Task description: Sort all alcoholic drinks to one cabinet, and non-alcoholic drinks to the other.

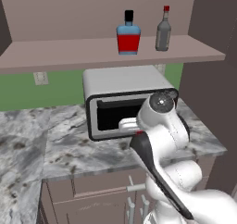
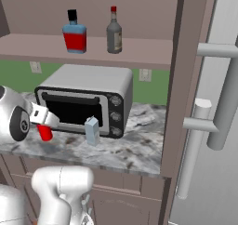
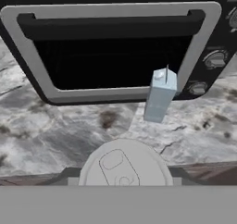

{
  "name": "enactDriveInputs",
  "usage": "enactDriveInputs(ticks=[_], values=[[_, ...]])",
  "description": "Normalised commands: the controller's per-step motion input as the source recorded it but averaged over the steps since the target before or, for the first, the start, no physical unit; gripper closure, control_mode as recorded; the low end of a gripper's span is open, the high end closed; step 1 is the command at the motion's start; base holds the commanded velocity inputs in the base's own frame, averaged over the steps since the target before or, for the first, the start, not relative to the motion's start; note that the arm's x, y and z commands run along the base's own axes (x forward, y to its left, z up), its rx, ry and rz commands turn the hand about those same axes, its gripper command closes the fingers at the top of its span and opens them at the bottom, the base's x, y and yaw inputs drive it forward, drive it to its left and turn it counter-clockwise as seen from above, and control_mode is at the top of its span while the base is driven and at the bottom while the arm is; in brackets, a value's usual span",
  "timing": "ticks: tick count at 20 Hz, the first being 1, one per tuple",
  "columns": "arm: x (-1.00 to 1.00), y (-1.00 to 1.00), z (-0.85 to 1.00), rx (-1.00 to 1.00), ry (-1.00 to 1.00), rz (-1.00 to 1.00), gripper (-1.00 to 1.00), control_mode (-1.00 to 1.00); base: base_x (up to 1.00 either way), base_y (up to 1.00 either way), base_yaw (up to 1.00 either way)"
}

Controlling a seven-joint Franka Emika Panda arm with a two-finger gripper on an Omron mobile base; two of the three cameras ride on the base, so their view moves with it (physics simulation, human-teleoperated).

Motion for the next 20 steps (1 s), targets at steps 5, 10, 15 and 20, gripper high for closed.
enactDriveInputs(ticks=[5, 10, 15, 20], values=[[-0.64, -0.36, 0.90, 0.03, -0.07, 0.15, 1.00, -1.00, 0.00, 0.00, 0.00], [-0.53, -0.11, 0.90, 0.00, -0.05, 0.11, 1.00, -1.00, 0.00, 0.00, 0.00], [-0.33, 0.00, 0.70, -0.02, -0.01, 0.02, 1.00, -1.00, 0.00, 0.00, 0.00], [-0.37, -0.04, 0.47, 0.00, -0.08, 0.00, 1.00, -1.00, 0.00, 0.00, 0.00]])
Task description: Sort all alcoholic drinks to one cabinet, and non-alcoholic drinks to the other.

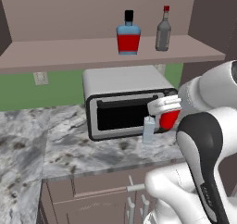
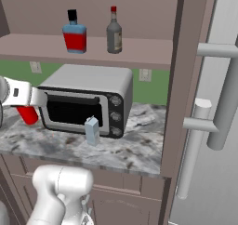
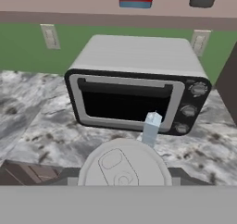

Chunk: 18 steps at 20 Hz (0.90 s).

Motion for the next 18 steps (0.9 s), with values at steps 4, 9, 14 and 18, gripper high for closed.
enactDriveInputs(ticks=[4, 9, 14, 18], values=[[-0.20, -0.17, 0.02, 0.02, 0.00, 0.00, 1.00, -1.00, 0.00, 0.00, 0.00], [-0.01, 0.00, 0.00, 0.00, 0.01, 0.00, 1.00, 1.00, -0.03, 0.00, 0.00], [0.00, 0.00, 0.00, 0.00, 0.00, 0.00, 1.00, 1.00, -0.56, 0.00, 0.00], [0.00, 0.00, 0.00, 0.00, 0.00, 0.00, 1.00, 1.00, -0.80, 0.00, 0.00]])
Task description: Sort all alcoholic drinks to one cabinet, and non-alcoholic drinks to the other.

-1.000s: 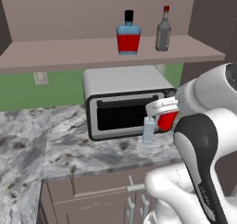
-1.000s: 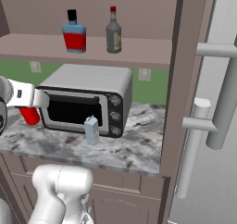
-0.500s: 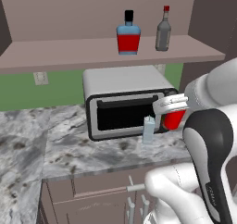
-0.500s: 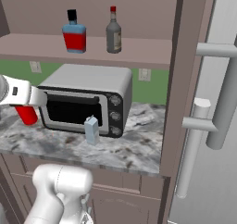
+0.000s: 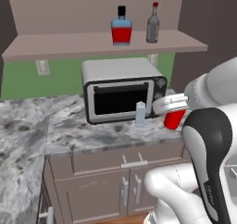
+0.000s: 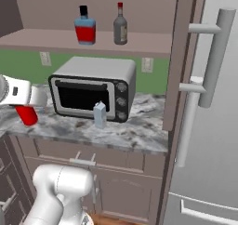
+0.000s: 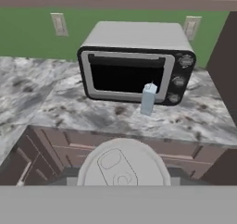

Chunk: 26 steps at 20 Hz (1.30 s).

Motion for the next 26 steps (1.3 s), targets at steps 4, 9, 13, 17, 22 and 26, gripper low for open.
enactDriveInputs(ticks=[4, 9, 13, 17, 22, 26], values=[[0.00, 0.00, 0.00, 0.00, 0.00, 0.00, 1.00, 1.00, -0.80, 0.00, 0.00], [0.00, 0.00, 0.00, 0.00, 0.00, 0.00, 1.00, 1.00, -0.74, 0.00, 0.00], [0.00, 0.00, 0.00, 0.00, 0.00, 0.00, 1.00, 1.00, -0.47, 0.00, 0.00], [0.00, 0.00, 0.00, 0.00, 0.00, 0.00, 1.00, 1.00, -0.26, 0.00, 0.00], [0.00, 0.00, 0.00, 0.00, 0.00, 0.00, 1.00, 1.00, -0.25, 0.00, 0.00], [0.00, 0.00, 0.00, 0.00, 0.00, 0.00, 1.00, 1.00, -0.36, -0.02, 0.23]])
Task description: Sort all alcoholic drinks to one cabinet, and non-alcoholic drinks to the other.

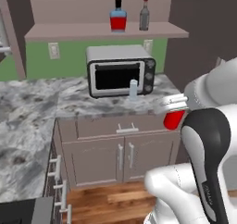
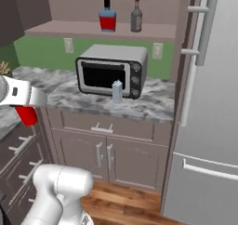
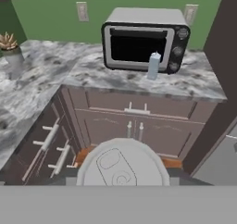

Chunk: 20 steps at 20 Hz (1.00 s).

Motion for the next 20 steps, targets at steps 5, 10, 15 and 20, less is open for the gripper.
enactDriveInputs(ticks=[5, 10, 15, 20], values=[[0.00, 0.00, 0.00, 0.00, 0.00, 0.00, 1.00, 1.00, -0.54, -0.10, 0.42], [0.00, 0.00, 0.00, 0.00, 0.00, 0.00, 1.00, 1.00, -0.57, -0.11, 0.48], [0.00, 0.00, 0.00, 0.00, 0.00, 0.00, 1.00, 1.00, -0.56, -0.14, 0.51], [0.00, 0.00, 0.00, 0.00, 0.00, 0.00, 1.00, 1.00, -0.43, -0.09, 0.57]])
